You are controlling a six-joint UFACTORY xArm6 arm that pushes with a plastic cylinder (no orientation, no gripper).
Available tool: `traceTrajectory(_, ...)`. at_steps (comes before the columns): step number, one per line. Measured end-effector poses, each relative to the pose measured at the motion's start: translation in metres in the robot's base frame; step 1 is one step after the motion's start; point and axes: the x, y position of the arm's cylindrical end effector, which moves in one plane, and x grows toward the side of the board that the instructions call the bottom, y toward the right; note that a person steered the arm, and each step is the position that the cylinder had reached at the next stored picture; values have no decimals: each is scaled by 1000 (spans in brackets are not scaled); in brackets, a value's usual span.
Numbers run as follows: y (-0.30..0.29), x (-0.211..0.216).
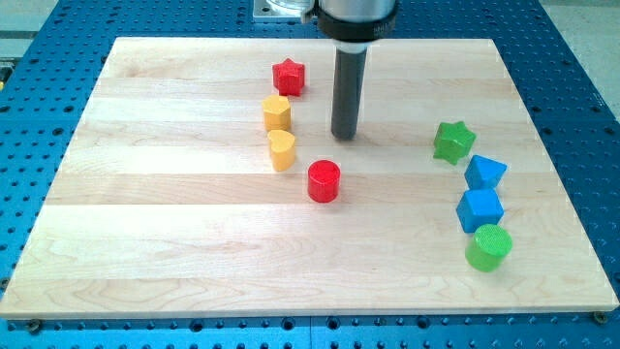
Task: Push the red circle to the bottom left of heart
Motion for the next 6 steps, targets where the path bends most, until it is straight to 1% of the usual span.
traceTrajectory(1, 41, 24)
traceTrajectory(2, 44, 64)
traceTrajectory(3, -6, 81)
traceTrajectory(6, -61, 107)
